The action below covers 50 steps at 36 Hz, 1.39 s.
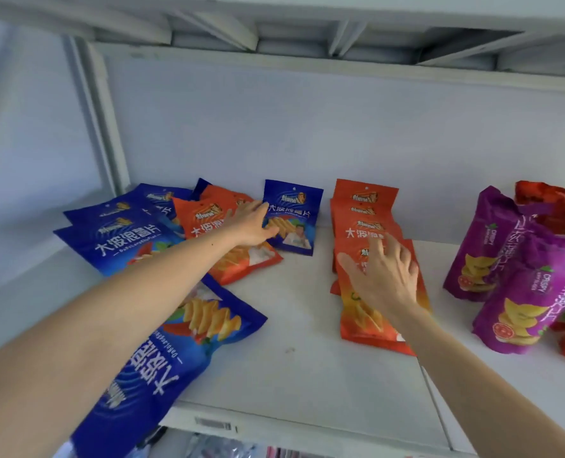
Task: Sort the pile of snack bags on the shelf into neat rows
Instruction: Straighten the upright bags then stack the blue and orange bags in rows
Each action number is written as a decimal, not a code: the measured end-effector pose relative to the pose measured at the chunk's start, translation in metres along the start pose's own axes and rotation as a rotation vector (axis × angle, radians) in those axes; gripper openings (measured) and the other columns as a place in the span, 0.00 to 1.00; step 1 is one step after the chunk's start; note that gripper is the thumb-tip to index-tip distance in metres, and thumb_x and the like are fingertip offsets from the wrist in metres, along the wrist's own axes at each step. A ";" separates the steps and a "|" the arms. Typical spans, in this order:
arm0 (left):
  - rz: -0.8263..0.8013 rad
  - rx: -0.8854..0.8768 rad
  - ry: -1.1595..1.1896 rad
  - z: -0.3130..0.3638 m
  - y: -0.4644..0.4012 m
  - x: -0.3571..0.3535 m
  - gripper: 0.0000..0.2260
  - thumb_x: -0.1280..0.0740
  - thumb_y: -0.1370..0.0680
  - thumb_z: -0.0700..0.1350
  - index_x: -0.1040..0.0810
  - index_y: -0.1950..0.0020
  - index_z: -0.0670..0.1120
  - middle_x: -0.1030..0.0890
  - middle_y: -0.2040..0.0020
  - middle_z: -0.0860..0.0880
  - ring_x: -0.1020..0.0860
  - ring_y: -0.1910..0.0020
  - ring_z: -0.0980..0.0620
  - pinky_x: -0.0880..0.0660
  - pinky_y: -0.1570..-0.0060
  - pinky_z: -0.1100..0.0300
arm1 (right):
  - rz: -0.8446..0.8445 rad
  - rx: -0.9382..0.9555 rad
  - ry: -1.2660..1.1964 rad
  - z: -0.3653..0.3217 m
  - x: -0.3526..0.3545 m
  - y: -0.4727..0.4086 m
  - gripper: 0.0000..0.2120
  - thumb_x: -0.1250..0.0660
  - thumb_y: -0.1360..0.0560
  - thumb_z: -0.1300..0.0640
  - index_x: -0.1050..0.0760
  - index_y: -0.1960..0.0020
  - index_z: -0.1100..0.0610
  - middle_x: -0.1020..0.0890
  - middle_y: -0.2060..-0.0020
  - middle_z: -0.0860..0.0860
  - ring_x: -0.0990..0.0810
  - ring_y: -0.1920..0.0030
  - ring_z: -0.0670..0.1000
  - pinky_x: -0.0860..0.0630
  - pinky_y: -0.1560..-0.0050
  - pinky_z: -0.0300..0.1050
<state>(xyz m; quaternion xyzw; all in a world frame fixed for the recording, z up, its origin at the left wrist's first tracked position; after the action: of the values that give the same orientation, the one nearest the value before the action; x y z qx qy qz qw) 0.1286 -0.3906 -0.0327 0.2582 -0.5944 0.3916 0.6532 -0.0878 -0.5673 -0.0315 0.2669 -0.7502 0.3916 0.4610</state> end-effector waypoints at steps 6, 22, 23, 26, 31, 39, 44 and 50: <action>0.000 0.290 -0.029 -0.098 0.021 0.020 0.41 0.42 0.26 0.71 0.44 0.22 0.47 0.41 0.23 0.40 0.42 0.25 0.37 0.39 0.29 0.40 | -0.242 0.200 -0.193 -0.104 -0.041 -0.001 0.35 0.44 0.26 0.30 0.35 0.29 0.54 0.30 0.32 0.54 0.31 0.32 0.58 0.31 0.35 0.57; -0.023 0.507 0.213 -0.184 0.022 0.003 0.44 0.39 0.24 0.67 0.62 0.21 0.49 0.37 0.24 0.41 0.35 0.27 0.38 0.41 0.28 0.41 | -0.481 0.008 -0.138 -0.185 -0.129 -0.035 0.61 0.35 0.39 0.22 0.53 0.22 0.60 0.46 0.23 0.60 0.50 0.23 0.62 0.46 0.27 0.61; -0.012 0.499 0.223 -0.184 0.020 0.006 0.44 0.40 0.24 0.67 0.62 0.21 0.49 0.37 0.24 0.42 0.35 0.27 0.38 0.42 0.28 0.41 | -0.476 -0.002 -0.122 -0.185 -0.130 -0.037 0.62 0.36 0.39 0.22 0.53 0.21 0.59 0.47 0.23 0.59 0.50 0.23 0.62 0.47 0.27 0.61; 0.044 0.468 0.309 -0.188 0.010 0.016 0.42 0.39 0.23 0.64 0.59 0.20 0.48 0.38 0.23 0.42 0.33 0.28 0.40 0.33 0.31 0.44 | -0.478 -0.015 -0.115 -0.184 -0.132 -0.042 0.63 0.35 0.41 0.22 0.52 0.22 0.59 0.45 0.23 0.59 0.49 0.23 0.62 0.49 0.27 0.62; 0.102 0.481 0.401 -0.191 -0.005 0.030 0.34 0.41 0.20 0.60 0.48 0.21 0.43 0.38 0.24 0.40 0.35 0.27 0.40 0.31 0.37 0.49 | -0.472 -0.055 -0.112 -0.170 -0.127 -0.043 0.64 0.29 0.44 0.24 0.52 0.22 0.59 0.47 0.24 0.61 0.46 0.24 0.64 0.45 0.27 0.60; 0.050 0.497 0.551 -0.180 -0.032 0.025 0.26 0.40 0.18 0.56 0.34 0.29 0.39 0.27 0.32 0.43 0.29 0.33 0.42 0.30 0.42 0.52 | -0.587 -0.130 -0.139 -0.118 -0.134 -0.033 0.72 0.28 0.51 0.24 0.59 0.21 0.54 0.49 0.23 0.58 0.41 0.25 0.62 0.38 0.29 0.63; -0.031 0.465 0.563 -0.172 -0.044 0.003 0.25 0.27 0.26 0.53 0.27 0.36 0.39 0.22 0.38 0.41 0.23 0.40 0.43 0.26 0.44 0.52 | -0.621 -0.169 -0.092 -0.105 -0.133 -0.027 0.72 0.28 0.48 0.24 0.64 0.22 0.54 0.47 0.24 0.60 0.42 0.25 0.63 0.39 0.28 0.63; 0.041 0.481 0.651 -0.169 -0.057 -0.003 0.22 0.22 0.30 0.46 0.26 0.43 0.39 0.21 0.44 0.42 0.22 0.44 0.43 0.24 0.46 0.52 | -0.563 -0.202 -0.161 -0.102 -0.125 -0.023 0.76 0.32 0.63 0.22 0.48 0.23 0.55 0.34 0.29 0.56 0.35 0.29 0.59 0.35 0.30 0.60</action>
<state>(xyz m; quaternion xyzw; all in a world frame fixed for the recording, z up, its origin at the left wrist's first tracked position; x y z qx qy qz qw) 0.2726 -0.2871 -0.0558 0.2542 -0.2527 0.5939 0.7203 0.0327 -0.4899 -0.1085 0.4476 -0.7159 0.1495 0.5146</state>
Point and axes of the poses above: each hand's wrist, its own y-axis away from the middle knuckle, its own x-axis out of the back of the hand, z = x × y, the point moved 10 cm from there along -y, towards the middle knuckle
